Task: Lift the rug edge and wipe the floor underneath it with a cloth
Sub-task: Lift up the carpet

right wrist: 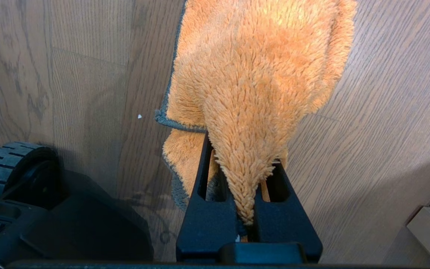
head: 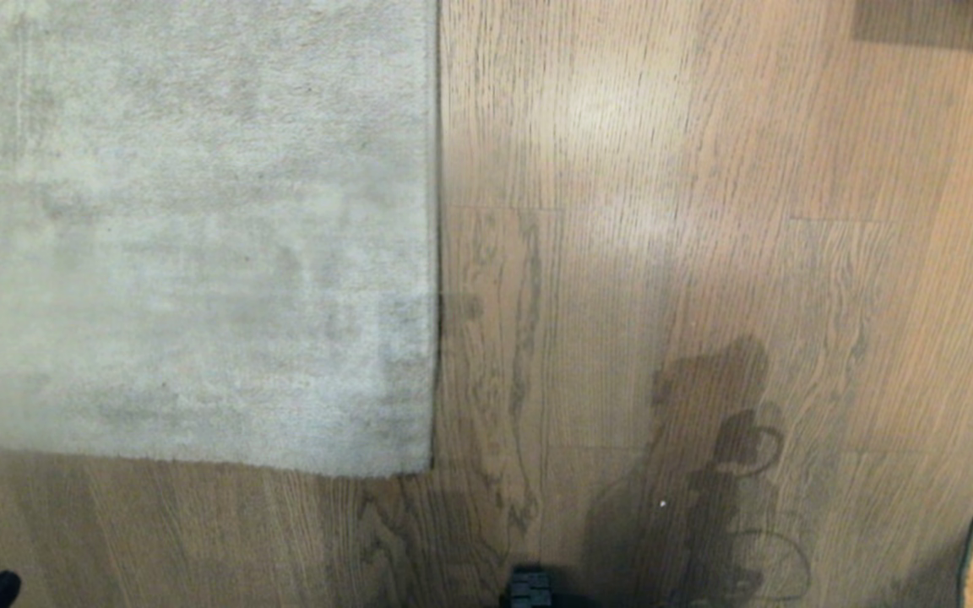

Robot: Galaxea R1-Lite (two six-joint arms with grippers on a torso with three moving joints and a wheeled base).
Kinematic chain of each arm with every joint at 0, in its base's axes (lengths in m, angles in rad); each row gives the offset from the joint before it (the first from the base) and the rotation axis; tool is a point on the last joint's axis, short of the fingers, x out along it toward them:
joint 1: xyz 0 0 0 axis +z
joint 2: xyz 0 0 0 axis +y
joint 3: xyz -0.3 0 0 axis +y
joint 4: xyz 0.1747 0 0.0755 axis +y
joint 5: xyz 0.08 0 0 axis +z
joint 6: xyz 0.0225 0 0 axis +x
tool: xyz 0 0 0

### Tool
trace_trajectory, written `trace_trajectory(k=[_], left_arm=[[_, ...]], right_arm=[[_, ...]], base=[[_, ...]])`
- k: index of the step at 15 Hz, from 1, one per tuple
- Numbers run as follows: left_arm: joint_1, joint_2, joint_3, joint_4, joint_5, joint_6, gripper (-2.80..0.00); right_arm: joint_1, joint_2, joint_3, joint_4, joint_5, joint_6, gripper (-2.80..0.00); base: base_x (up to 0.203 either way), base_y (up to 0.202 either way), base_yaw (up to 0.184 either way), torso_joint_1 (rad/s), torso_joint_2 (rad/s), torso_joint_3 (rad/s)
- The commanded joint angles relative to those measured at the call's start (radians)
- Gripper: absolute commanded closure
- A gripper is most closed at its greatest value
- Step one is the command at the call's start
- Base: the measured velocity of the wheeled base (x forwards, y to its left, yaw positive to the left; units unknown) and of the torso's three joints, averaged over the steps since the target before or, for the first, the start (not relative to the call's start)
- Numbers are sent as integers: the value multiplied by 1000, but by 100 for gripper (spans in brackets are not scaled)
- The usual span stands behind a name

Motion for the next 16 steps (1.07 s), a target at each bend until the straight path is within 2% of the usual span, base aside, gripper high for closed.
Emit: trace_trajectory(k=[1, 2, 5, 14, 16], left_arm=[[-127, 183, -65, -1, -1, -1, 0], [-168, 235, -92, -2, 0, -2, 0], [-216, 390, -153, -27, -1, -3, 0], [-424, 823, -368, -72, -1, -2, 0], [-452, 931, -393, -165, 3, -3, 0]], right_arm=[[0, 1, 0, 0, 1, -1, 0], [0, 1, 0, 0, 1, -1, 0], [0, 1, 0, 0, 1, -1, 0], [0, 1, 0, 0, 1, -1, 0], [0, 1, 0, 0, 1, -1, 0]], base=[[0, 0, 0, 0, 0, 0], [0, 0, 0, 0, 0, 0], [0, 0, 0, 0, 0, 0], [0, 0, 0, 0, 0, 0], [0, 0, 0, 0, 0, 0]])
